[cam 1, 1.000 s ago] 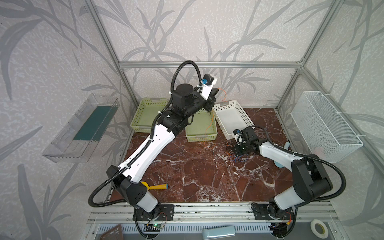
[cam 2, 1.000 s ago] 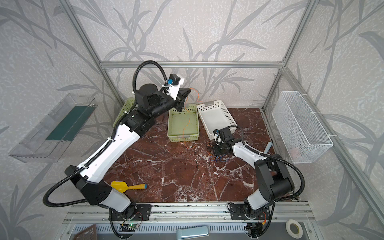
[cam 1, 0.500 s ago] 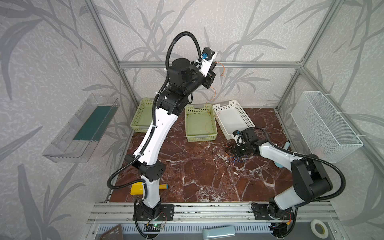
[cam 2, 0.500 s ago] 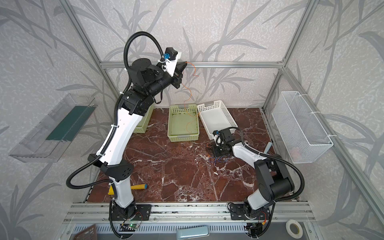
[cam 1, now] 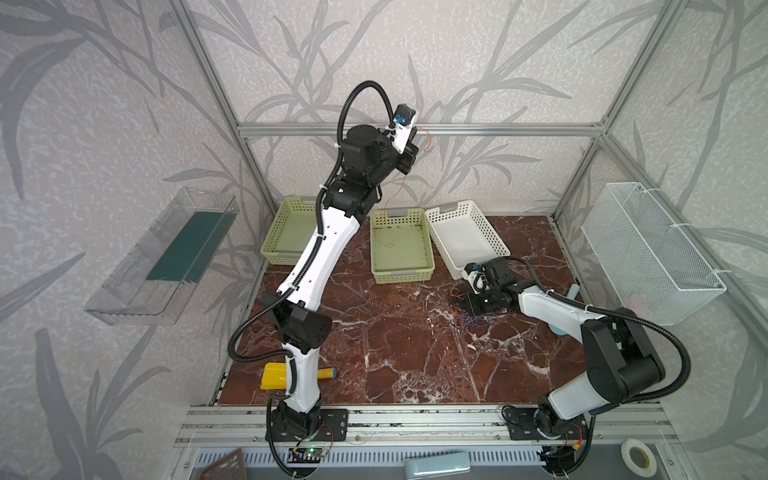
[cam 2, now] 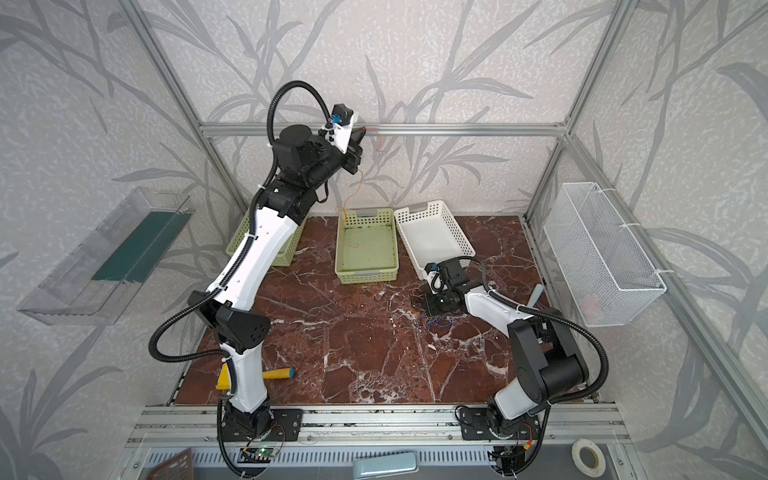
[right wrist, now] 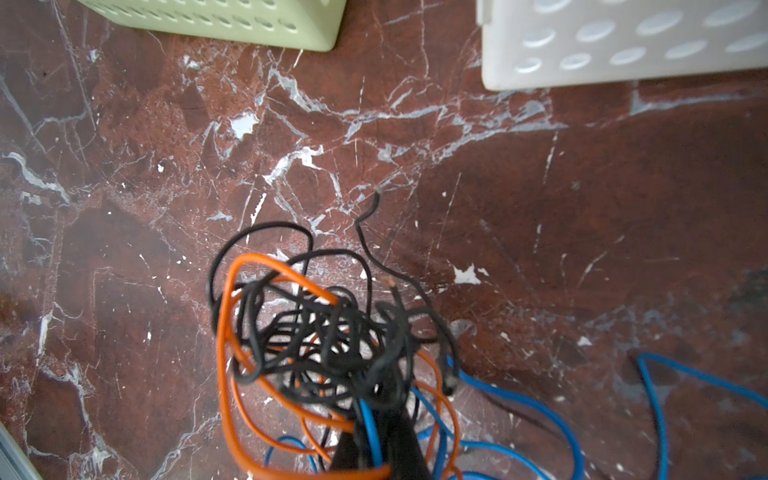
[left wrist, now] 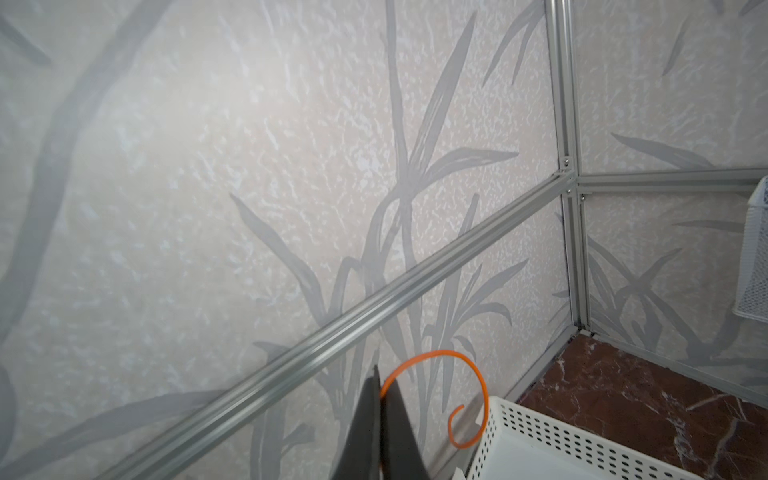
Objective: Untangle the cables
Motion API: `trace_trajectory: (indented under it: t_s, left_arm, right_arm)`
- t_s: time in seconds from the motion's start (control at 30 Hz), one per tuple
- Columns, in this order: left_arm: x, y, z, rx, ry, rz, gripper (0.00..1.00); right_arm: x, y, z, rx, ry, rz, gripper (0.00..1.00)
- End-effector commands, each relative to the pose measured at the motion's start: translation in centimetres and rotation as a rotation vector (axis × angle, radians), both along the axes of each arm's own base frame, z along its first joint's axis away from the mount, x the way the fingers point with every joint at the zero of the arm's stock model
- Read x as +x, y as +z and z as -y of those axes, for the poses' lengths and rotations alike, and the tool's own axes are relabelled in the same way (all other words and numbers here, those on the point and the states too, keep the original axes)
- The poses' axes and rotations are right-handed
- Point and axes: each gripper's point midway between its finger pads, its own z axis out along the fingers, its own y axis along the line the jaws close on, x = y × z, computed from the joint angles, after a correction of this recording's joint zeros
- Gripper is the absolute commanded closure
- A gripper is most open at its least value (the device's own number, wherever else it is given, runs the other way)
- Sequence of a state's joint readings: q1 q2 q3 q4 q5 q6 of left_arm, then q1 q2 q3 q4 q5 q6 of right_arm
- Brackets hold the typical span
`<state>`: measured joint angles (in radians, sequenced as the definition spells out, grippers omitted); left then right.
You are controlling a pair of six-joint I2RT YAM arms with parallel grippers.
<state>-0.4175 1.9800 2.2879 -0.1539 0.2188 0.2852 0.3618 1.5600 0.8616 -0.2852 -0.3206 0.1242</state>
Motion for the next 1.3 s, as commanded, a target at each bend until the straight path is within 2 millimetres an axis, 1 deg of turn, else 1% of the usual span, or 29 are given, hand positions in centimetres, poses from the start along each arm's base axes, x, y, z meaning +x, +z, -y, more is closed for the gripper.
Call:
trace_trajectory:
  t_s: [0.0, 0.07, 0.13, 0.23, 0.37, 0.43, 0.53, 0.63, 0.73, 0.77, 0.8, 0.87, 0.93, 1.0, 1.03, 1.1, 1.13, 1.17, 1.27]
  left_arm:
    - [1.0, -2.0, 0.0, -0.061, -0.009, -0.025, 1.00]
    - [1.5, -3.7, 0.1, -0.067, -0.007, -0.060, 1.00]
    - [2.0, -5.9, 0.1, -0.069, 0.005, -0.105, 1.00]
    - [2.6, -9.7, -0.5, -0.074, 0.051, -0.161, 1.00]
    - [3.4, -15.9, -1.9, -0.073, 0.118, -0.277, 1.00]
    - [3.3, -19.4, -2.6, -0.062, 0.152, -0.343, 1.00]
    - [2.8, -23.6, -3.8, -0.052, 0.201, -0.418, 1.00]
    - [2.4, -26.5, -4.9, -0.056, 0.235, -0.490, 1.00]
    - [2.3, -28.4, -6.1, -0.067, 0.274, -0.551, 0.99]
    - [2.2, -28.9, -6.5, -0.071, 0.288, -0.568, 0.93]
    - [2.0, -29.5, -6.6, -0.071, 0.291, -0.585, 0.85]
    - [1.7, -29.9, -6.8, -0.074, 0.289, -0.594, 0.68]
    - [1.2, -29.6, -7.1, -0.082, 0.294, -0.581, 0.50]
    - [0.7, -28.8, -7.3, -0.095, 0.289, -0.561, 0.37]
    - [0.4, -28.3, -7.2, -0.103, 0.276, -0.550, 0.32]
    - [-0.4, -27.0, -7.0, -0.110, 0.246, -0.527, 0.25]
    - [-0.8, -26.5, -6.9, -0.110, 0.232, -0.524, 0.19]
    - [-1.2, -26.2, -6.7, -0.105, 0.216, -0.530, 0.16]
    - [-2.5, -25.5, -5.9, -0.089, 0.166, -0.543, 0.14]
  right_arm:
    - [-0.2, 0.0, -0.6, 0.025, 0.014, -0.001, 0.98]
    - [-0.2, 0.0, -0.6, 0.026, 0.015, -0.001, 0.98]
    - [-0.3, 0.0, -0.6, 0.026, 0.019, 0.000, 0.98]
    - [-0.5, 0.0, -0.5, 0.026, 0.021, 0.001, 0.98]
    - [-0.7, 0.2, -0.4, 0.024, 0.024, 0.004, 0.98]
    - [-0.6, 0.2, -0.3, 0.017, 0.024, 0.005, 0.97]
    - [-0.5, -0.1, -0.2, -0.010, 0.020, 0.000, 0.93]
    - [-0.3, -0.1, -0.7, -0.057, 0.041, 0.015, 0.88]
    - [0.3, -0.2, -1.6, -0.058, 0.049, 0.013, 0.85]
    - [0.4, -0.5, -1.8, -0.067, 0.057, 0.011, 0.84]
    - [0.6, -0.7, -2.1, -0.086, 0.066, 0.008, 0.82]
    - [0.9, -0.9, -2.5, -0.117, 0.082, 0.002, 0.76]
    - [1.0, -0.7, -3.0, -0.136, 0.099, 0.010, 0.64]
    - [0.9, -0.3, -3.1, -0.154, 0.115, 0.021, 0.54]
    - [0.8, 0.0, -3.0, -0.160, 0.118, 0.023, 0.49]
    - [0.4, 0.9, -2.5, -0.173, 0.118, 0.036, 0.44]
    - [0.3, 1.5, -2.1, -0.183, 0.114, 0.049, 0.42]
    - [0.1, 2.2, -1.7, -0.192, 0.109, 0.062, 0.40]
    - [-0.6, 3.6, -0.6, -0.216, 0.094, 0.086, 0.37]
